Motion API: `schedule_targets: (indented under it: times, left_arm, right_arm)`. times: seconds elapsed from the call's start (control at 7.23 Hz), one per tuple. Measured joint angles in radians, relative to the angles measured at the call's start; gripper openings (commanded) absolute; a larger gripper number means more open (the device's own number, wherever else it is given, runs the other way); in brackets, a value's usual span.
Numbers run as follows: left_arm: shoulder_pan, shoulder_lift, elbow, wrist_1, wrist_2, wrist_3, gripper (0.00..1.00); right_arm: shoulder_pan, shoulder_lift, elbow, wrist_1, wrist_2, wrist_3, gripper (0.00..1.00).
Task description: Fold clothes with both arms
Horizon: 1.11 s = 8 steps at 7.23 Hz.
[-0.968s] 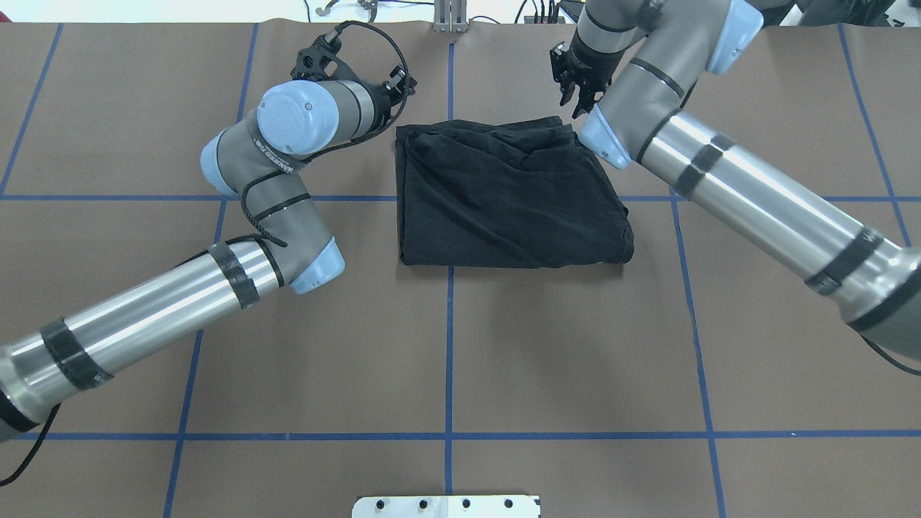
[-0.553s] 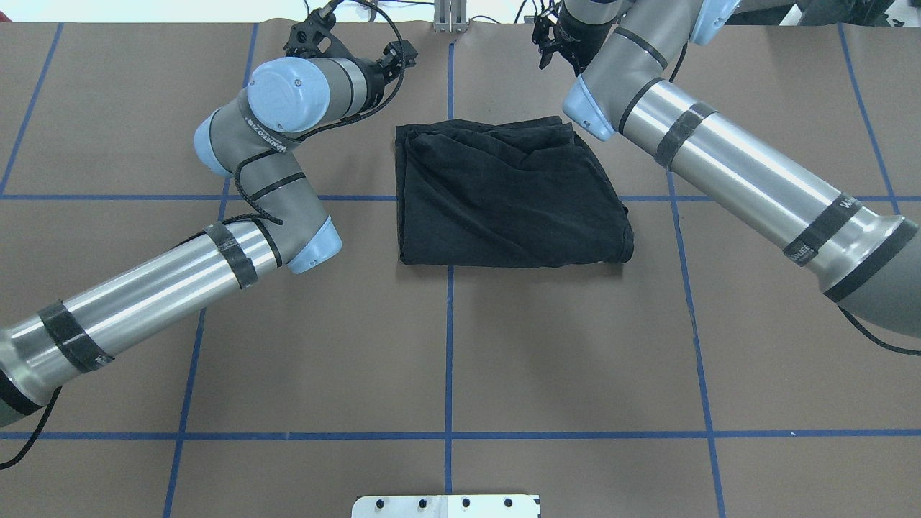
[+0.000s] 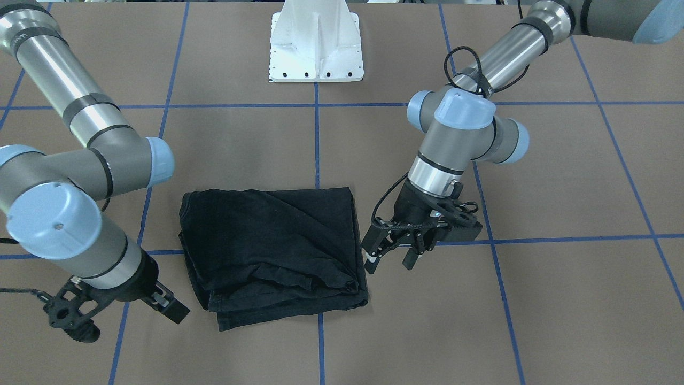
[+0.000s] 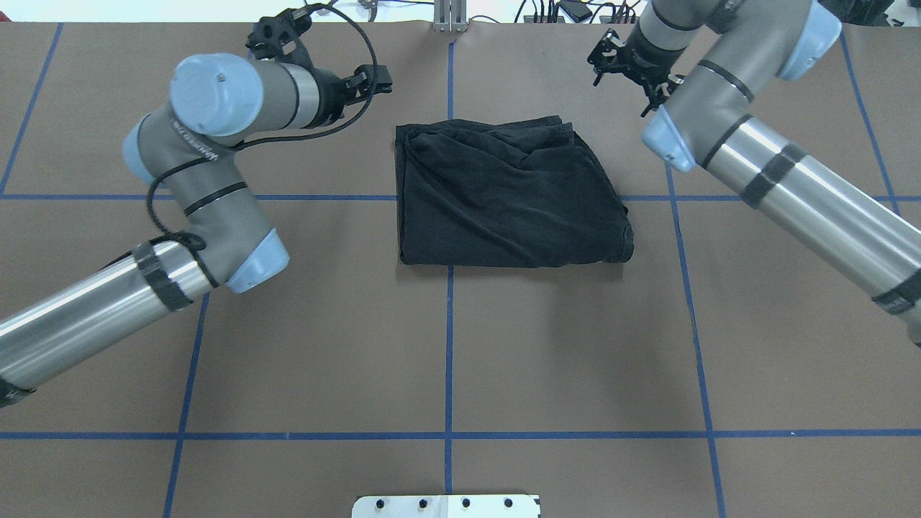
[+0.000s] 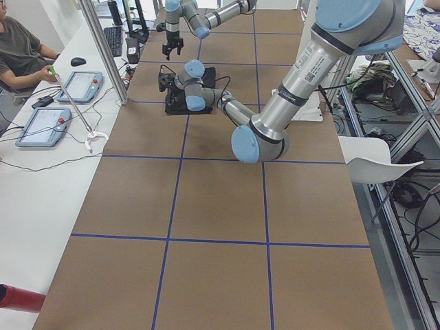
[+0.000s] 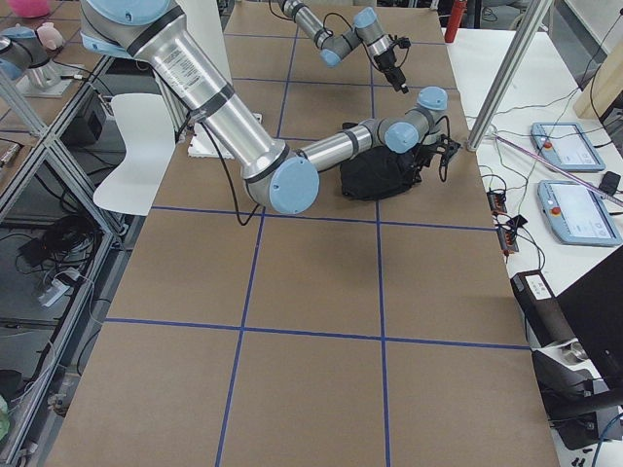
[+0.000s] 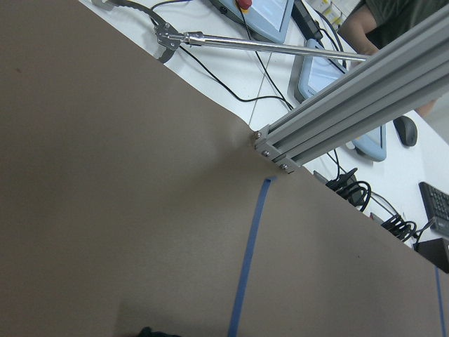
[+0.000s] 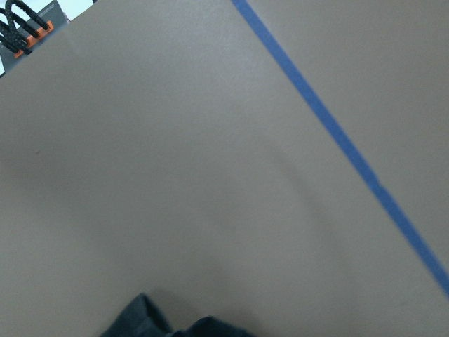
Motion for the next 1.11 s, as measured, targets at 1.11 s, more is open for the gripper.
schedule_targets:
  times: [1.11]
  left_arm:
    - [-0.507, 0.677, -0.321, 0.184, -0.481, 1.28, 1.0]
  right_arm:
    - [0.521, -0.506, 0.209, -0.292, 0.105, -1.504, 1.0]
